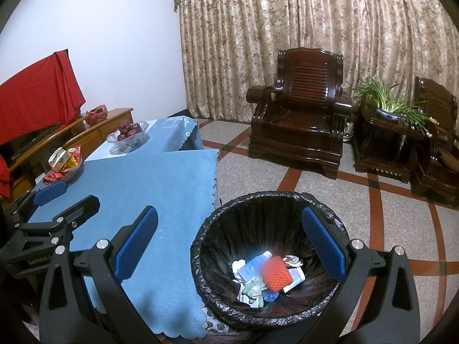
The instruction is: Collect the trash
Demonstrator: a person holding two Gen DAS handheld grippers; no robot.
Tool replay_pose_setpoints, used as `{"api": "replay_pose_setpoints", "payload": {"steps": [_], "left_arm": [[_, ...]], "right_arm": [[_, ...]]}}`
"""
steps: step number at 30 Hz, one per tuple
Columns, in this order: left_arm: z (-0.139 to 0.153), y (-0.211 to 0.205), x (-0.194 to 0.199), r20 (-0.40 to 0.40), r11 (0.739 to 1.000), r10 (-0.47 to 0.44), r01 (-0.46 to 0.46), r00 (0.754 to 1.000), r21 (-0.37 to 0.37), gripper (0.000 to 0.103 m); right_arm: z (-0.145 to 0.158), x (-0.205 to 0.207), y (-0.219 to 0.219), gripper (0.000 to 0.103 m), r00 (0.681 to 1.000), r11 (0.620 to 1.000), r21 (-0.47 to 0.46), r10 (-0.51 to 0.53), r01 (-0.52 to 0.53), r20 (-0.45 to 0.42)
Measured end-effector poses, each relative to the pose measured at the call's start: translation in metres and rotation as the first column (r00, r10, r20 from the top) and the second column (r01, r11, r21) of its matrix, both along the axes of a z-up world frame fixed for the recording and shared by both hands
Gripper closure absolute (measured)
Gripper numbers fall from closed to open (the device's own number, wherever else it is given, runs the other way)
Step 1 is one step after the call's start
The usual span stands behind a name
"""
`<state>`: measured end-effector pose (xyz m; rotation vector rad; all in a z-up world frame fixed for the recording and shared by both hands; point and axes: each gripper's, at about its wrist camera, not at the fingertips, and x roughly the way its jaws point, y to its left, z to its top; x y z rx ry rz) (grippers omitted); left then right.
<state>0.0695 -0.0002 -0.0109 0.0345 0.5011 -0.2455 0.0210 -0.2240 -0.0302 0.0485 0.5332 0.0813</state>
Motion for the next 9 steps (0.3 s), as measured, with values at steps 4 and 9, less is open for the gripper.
{"api": "replay_pose_setpoints", "payload": {"steps": [4,9], "left_arm": [[-0.0036,0.0016,-0.0006,-0.002,1.000,0.001,-0.001,1.000,0.001,0.006],[-0.0105,0.0027,-0.0012,-0.007,1.000,0.005,-0.005,1.000,0.000,0.006]], "right_arm": [[0.0006,0.0002,-0.0001,0.005,1.000,1.000,0.001,0.000,0.000,0.000],[-0.0033,-0.0014,0.0003,0.005,1.000,1.000,0.000,0.000,0.000,-0.002]]}}
